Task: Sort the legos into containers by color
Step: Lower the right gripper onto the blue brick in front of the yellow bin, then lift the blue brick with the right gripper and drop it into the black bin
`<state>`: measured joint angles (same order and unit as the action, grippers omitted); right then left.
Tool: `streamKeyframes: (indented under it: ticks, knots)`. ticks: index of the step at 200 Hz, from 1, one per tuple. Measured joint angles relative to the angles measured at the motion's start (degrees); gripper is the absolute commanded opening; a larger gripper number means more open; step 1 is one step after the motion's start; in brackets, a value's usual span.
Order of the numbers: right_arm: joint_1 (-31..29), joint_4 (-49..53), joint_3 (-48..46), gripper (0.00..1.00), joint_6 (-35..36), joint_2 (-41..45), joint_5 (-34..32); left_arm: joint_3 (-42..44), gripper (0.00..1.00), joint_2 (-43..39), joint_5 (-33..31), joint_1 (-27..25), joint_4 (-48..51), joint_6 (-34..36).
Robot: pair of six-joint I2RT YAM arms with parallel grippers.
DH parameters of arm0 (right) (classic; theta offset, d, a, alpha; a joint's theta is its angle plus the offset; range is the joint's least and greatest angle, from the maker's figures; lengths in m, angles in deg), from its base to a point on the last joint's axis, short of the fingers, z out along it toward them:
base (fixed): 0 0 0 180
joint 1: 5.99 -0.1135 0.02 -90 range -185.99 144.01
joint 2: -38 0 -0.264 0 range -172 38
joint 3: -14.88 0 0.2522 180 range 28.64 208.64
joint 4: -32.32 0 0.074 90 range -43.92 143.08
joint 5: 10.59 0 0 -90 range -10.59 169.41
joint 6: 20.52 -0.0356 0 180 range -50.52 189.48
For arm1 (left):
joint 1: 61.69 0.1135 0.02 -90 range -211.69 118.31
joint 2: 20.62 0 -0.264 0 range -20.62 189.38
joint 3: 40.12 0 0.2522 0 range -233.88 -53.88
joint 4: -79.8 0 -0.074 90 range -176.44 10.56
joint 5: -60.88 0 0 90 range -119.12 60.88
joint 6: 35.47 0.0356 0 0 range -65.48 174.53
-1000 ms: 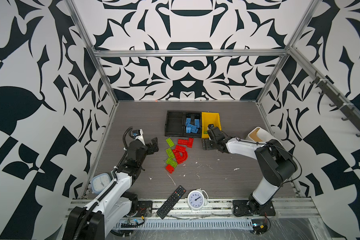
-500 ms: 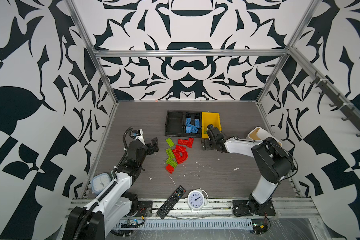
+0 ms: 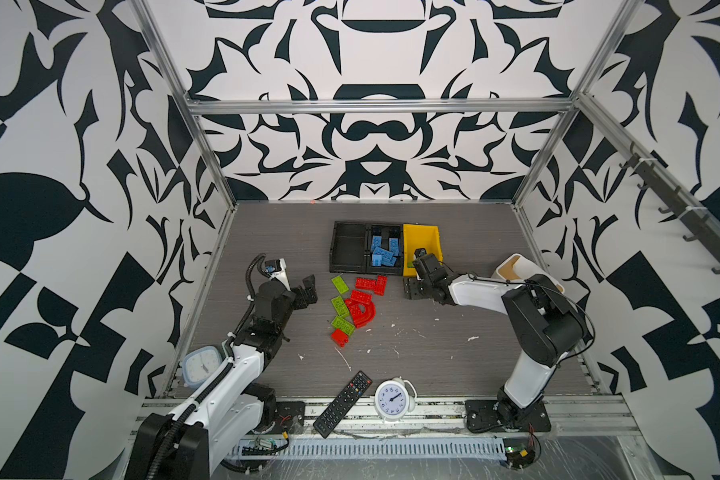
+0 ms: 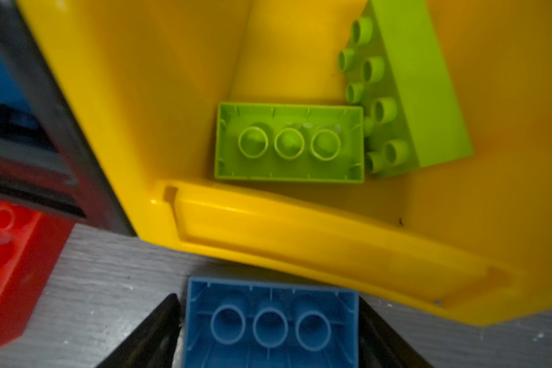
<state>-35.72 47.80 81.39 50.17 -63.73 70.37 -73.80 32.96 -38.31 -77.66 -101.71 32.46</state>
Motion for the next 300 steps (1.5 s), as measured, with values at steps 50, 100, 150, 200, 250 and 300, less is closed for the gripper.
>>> streamKeyframes:
  ticks: [50,100,150,200,250,300]
  knots:
    - [0.04,-0.09,0.00,0.65,0.00,0.02,0.02,0.00,1.00,0.00,0.02,0.00,0.00,-0.02]
    - [-0.61,0.24,-1.95,0.56,0.20,2.89,0.85,0.02,0.99,0.00,0.02,0.00,0.00,-0.02]
    - [-4.44,0.63,-4.17,0.56,-0.26,13.03,0.94,0.00,1.00,0.07,0.02,0.00,-0.04,-0.02]
    - [-5.57,1.60,3.10,0.56,-0.17,10.23,1.62,0.00,0.99,0.17,0.50,0.00,-0.07,-0.17]
    - [-5.55,0.57,13.84,0.56,-0.24,1.92,3.48,0.00,0.99,0.50,1.53,0.00,-0.24,-0.66]
    - [-5.49,0.48,22.14,0.56,-0.07,-5.53,3.28,0.00,0.99,0.42,1.53,0.00,-0.26,-0.66]
